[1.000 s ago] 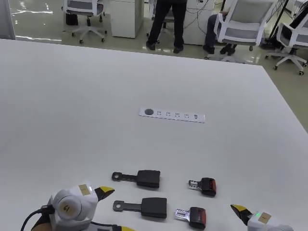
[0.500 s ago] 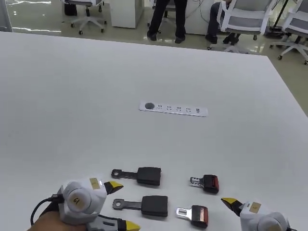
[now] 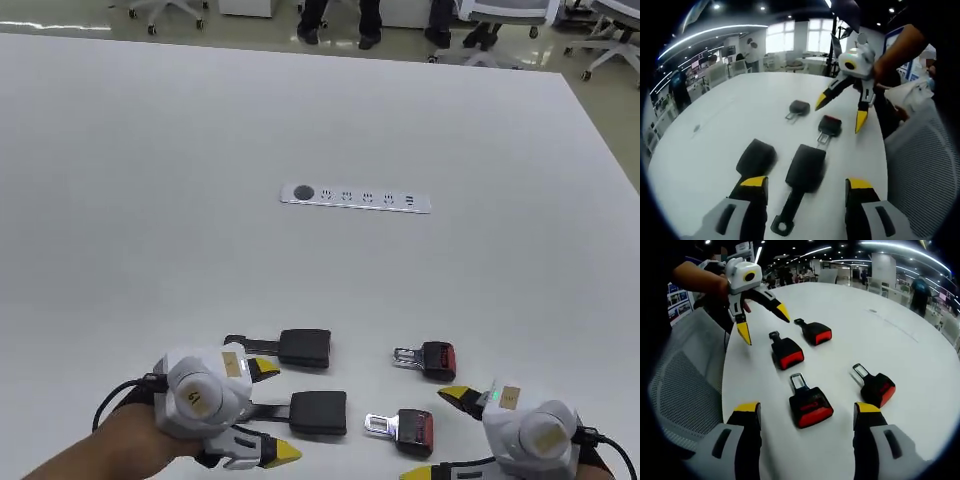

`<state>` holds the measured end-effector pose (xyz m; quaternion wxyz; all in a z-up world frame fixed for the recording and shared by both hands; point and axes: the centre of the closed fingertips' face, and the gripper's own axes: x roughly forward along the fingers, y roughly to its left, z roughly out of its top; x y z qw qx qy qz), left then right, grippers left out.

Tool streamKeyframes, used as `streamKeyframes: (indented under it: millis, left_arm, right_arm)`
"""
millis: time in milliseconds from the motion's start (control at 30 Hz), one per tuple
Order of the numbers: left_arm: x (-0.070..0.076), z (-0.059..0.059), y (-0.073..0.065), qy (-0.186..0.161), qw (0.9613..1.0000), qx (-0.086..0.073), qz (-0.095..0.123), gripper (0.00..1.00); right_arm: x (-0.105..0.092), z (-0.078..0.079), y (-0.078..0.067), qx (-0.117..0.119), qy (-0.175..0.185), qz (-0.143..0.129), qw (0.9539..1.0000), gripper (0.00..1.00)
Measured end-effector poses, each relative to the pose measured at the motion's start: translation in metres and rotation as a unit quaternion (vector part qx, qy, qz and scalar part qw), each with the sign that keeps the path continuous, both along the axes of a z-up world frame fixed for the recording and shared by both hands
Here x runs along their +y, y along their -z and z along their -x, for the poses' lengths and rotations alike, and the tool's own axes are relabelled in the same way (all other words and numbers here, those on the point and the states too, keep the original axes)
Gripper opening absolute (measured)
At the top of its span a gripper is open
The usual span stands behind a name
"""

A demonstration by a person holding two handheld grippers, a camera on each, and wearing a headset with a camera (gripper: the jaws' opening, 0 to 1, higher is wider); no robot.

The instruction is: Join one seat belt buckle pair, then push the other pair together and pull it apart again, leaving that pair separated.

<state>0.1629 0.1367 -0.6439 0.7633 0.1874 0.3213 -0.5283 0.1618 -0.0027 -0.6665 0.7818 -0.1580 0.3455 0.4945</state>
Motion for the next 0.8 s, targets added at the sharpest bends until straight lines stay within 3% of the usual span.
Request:
streamKeyframes:
  millis: [67, 200, 333, 467, 633, 667, 700, 800]
  left_arm:
    - [-0.005, -0.002, 0.006, 0.008, 1.0000, 0.003, -0.003, 0.63]
    - [-0.010, -0.001, 0.023, 0.048, 0.9984, 0.009, -0.028, 0.58]
    - [-0.015, -0.010, 0.032, 0.059, 0.9978, 0.007, -0.031, 0.55]
    - [-0.018, -0.011, 0.037, 0.082, 0.9959, 0.000, -0.037, 0.48]
    - [-0.015, -0.010, 0.050, 0.098, 0.9938, 0.006, -0.052, 0.43]
    - [-0.018, -0.009, 0.048, 0.111, 0.9929, -0.001, -0.043, 0.41]
    - [-0.017, -0.010, 0.048, 0.108, 0.9931, 0.005, -0.045, 0.40]
    - [-0.016, -0.013, 0.047, 0.115, 0.9924, 0.001, -0.044, 0.38]
  right_arm:
    - [-0.001, 0.000, 0.006, 0.009, -0.008, 0.003, 0.9999, 0.74]
    - [0.000, 0.004, 0.013, 0.011, -0.034, 0.019, 0.9992, 0.66]
    - [-0.001, 0.004, 0.020, 0.019, -0.049, 0.034, 0.9981, 0.58]
    - [-0.004, 0.003, 0.025, 0.011, -0.075, 0.049, 0.9959, 0.51]
    - [-0.004, 0.000, 0.026, 0.011, -0.084, 0.052, 0.9950, 0.43]
    - [-0.004, -0.001, 0.026, 0.010, -0.086, 0.053, 0.9948, 0.41]
    - [-0.005, -0.002, 0.027, 0.009, -0.088, 0.056, 0.9945, 0.40]
    - [-0.005, -0.003, 0.028, 0.005, -0.100, 0.061, 0.9930, 0.38]
